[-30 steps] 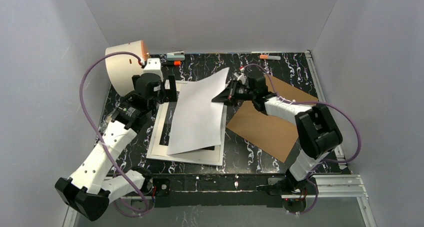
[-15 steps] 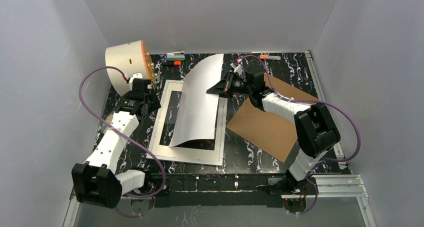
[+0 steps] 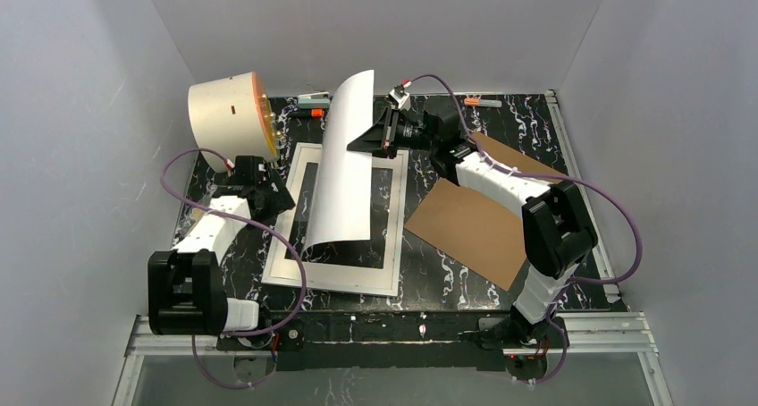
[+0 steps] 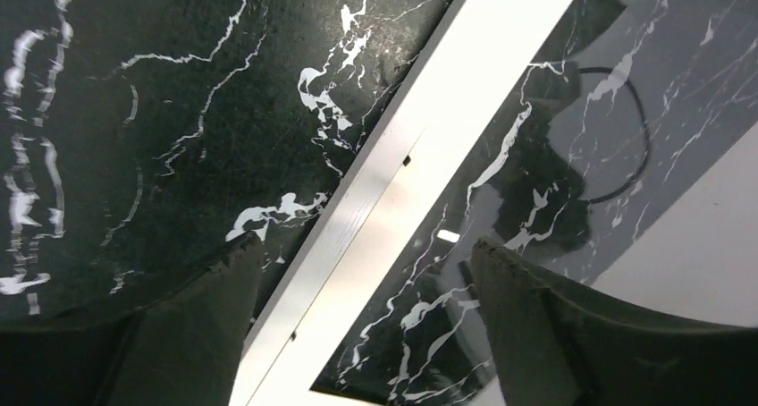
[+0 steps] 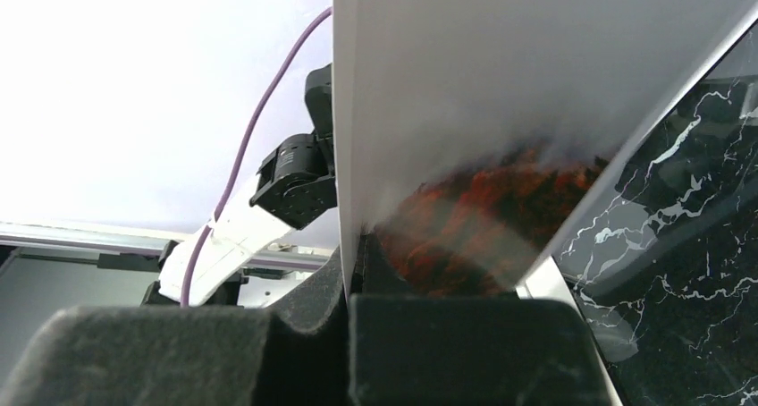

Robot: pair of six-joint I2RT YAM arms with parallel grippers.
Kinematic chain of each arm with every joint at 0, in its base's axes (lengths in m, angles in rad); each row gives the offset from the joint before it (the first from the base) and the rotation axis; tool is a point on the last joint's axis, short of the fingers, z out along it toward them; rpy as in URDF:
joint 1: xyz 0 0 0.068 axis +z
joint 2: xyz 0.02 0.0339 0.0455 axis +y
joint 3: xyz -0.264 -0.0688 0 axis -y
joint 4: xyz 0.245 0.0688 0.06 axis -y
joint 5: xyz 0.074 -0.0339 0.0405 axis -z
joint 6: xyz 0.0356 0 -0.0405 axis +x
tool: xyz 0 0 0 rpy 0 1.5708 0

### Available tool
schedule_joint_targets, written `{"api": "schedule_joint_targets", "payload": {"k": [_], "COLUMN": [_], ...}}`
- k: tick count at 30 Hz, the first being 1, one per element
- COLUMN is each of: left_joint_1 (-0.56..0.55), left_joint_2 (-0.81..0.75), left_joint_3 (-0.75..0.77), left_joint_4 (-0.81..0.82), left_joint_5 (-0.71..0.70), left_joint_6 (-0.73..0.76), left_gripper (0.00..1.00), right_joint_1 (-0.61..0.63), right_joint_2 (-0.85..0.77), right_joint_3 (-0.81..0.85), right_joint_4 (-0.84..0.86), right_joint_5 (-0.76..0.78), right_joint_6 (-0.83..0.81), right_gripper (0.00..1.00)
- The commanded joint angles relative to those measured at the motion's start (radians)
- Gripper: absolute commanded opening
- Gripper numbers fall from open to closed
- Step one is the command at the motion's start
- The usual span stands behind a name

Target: Put the photo into the frame

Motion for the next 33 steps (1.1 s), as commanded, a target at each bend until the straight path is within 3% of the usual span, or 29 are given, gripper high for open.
{"api": "schedule_joint_targets", "payload": {"k": [1,3,6,11,16,26,33], "left_joint_1": [0.033,0.068,0.074,0.079,0.079,0.079,0.079], "left_joint_2": [0.026,0.06,0.106,0.16,0.179,0.087,0.039], "left_joint_3": [-0.045,-0.059,-0.082,-0.089,-0.089,-0.128,-0.147], "left_joint_4": [0.11,0.135,0.188,0.266,0.269,0.3,0.231], "left_joint_5": [0.083,0.119,0.166,0.393,0.485,0.594,0.484], "left_joint_6": [-0.009,0.002,0.02,0.022,0.033,-0.054,-0.07], "left_gripper": [0.9,0.95,0.95,0.69,0.44,0.41,0.28], "right_joint_1": [0.016,0.016,0.016,0.016,0.016,0.013,0.013], "right_joint_2": [0.024,0.02,0.009,0.001,-0.017,-0.022,-0.036], "right_joint_3": [0.041,0.032,0.031,0.029,0.033,0.084,0.074], "right_joint_4": [0.021,0.012,-0.02,-0.058,-0.112,-0.247,-0.201], "right_joint_5": [-0.01,-0.003,0.005,0.0,0.016,0.017,-0.011], "right_joint_6": [0.005,-0.001,-0.027,-0.046,-0.067,-0.096,-0.032], "right_gripper": [0.01,0.01,0.01,0.01,0.01,0.01,0.01]}}
